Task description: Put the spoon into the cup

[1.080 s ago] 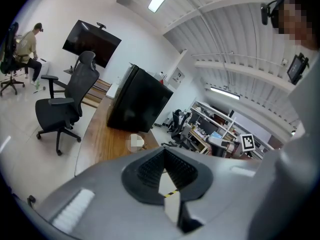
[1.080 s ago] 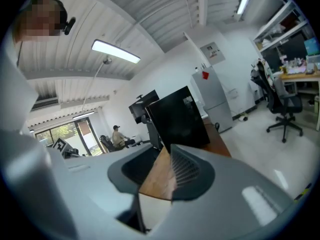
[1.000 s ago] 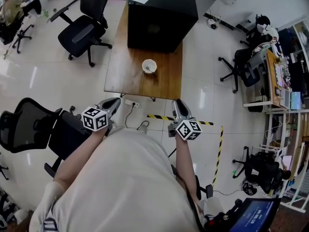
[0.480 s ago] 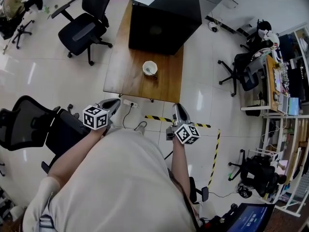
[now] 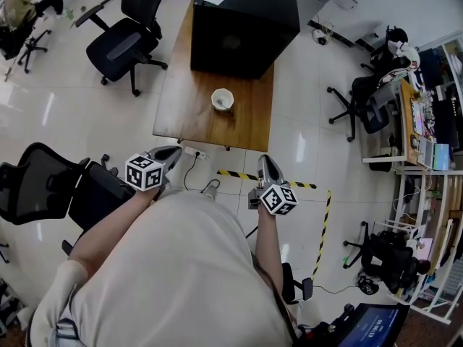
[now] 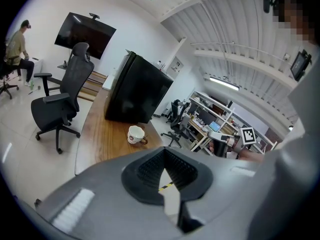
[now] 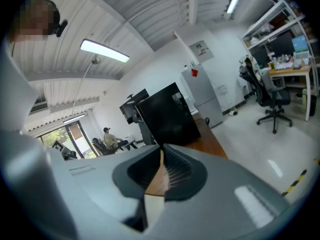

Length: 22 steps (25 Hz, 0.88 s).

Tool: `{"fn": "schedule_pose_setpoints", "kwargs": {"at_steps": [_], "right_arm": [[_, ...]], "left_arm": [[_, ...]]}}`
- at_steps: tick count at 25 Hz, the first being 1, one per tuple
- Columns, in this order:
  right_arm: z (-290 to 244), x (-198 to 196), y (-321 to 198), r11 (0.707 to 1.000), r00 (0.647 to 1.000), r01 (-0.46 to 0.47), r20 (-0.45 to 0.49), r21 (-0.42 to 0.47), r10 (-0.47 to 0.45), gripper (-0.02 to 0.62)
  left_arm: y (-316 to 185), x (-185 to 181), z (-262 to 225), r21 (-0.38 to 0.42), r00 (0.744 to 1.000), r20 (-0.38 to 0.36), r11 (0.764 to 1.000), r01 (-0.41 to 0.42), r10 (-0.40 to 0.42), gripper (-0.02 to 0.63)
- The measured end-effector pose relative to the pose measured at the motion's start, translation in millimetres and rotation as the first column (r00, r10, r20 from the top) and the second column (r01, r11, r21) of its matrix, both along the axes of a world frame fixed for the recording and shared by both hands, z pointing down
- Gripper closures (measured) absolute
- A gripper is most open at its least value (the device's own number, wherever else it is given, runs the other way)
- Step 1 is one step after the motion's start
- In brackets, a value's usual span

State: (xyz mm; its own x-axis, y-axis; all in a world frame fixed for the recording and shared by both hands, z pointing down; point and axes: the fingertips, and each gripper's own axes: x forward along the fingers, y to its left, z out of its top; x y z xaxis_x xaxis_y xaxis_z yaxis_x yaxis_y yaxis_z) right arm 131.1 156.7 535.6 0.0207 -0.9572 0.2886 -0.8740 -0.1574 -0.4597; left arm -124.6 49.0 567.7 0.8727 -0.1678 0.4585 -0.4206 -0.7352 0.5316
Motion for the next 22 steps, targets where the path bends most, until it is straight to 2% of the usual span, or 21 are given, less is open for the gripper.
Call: {"fn": "schedule_pose_setpoints", "kwargs": {"at_steps": [10,12,16,22], "right_arm": [[-10.3,-0.2,-0.8,0.998,0.999,0.038,-0.011,0.044,-0.038,0.592],[-11.6,0.0,0.8,0.998,0.999,0.048,-0.011,0.049,-0.048,0.592],[-16.1,1.4,4.3,0.996,0.998,0.065,0.005,0.067,-0.065,0.592],[-18.0,2.4,9.6,0.993,0.996,0.088,0.006,0.084,-0.089,0.592]], "left_arm": [[-0.9,21.3,-8.6,0.018,1.0,0.001,1.0,-0.01,0.01,0.601],[-1.1,25.7,-14.7,0.012,0.999,-0.035,1.0,-0.004,0.004,0.601],[-6.7,35.2,-42.7,0.026,0.982,-0.188,0.999,0.033,-0.027,0.604],[-0.2,47.5,-43.6,0.036,0.983,-0.181,0.999,0.037,-0.029,0.603]]}}
